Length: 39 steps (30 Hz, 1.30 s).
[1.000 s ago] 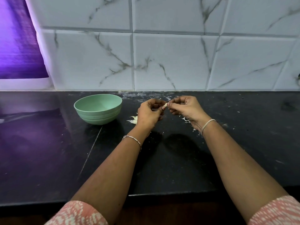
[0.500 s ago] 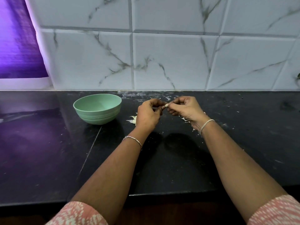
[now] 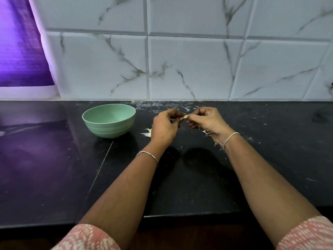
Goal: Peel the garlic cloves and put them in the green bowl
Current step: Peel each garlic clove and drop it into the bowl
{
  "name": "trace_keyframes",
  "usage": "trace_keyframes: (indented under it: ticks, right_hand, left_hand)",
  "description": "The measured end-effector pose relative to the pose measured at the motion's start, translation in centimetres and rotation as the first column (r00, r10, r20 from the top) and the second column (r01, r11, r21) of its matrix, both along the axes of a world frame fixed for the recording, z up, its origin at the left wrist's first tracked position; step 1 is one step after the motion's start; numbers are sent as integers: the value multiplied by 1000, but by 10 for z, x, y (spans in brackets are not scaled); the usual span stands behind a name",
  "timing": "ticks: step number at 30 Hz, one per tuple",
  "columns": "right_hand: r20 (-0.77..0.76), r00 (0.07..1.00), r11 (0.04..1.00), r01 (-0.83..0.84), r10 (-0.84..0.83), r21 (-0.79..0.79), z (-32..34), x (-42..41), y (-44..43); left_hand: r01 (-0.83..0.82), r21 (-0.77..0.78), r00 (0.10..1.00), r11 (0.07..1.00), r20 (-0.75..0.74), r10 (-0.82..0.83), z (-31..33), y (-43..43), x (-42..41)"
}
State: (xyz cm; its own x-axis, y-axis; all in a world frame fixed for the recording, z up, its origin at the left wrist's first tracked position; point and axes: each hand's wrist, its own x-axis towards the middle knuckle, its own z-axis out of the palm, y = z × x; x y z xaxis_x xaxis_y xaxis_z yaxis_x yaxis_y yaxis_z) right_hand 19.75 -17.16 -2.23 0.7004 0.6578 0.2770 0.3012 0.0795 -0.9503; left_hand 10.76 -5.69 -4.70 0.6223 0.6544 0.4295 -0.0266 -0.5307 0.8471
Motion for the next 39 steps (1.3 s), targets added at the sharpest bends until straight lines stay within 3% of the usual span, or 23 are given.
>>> trace_keyframes:
  ticks: [7,18,21,24,28,34,39]
  right_hand:
    - [20,999,1000,28,-28,12,-1,1,1]
    - [-35,996,994,83,-80,74,-2,1,4]
    - [178,970,986,153,-164,70,-5,3,6]
    - [449,873,980,194,-190,38,-6,3,7]
    - [570,805,984,177,-162,29,-6,2,6]
    - [514,836,981,183,-189,63,-6,0,9]
    - [341,918,978,165,-200,129,-6,4,11]
  left_hand:
    - [12,-10,1000,1000,17,-12,-2,1,2]
    - [154,-231,985,961,108,-132,3,-6,-3]
    - [205,-412,976,888,149,-156,7,-10,-6]
    - [252,-538,966,804,193,-174,9,-10,-9]
    - [271,-571,960,775,221,-172,7,-8,-10]
    - [302,-609,952,733,239,-193,9,-7,-12]
    - [336,-628,941,702,254,-223,11,-9,-12]
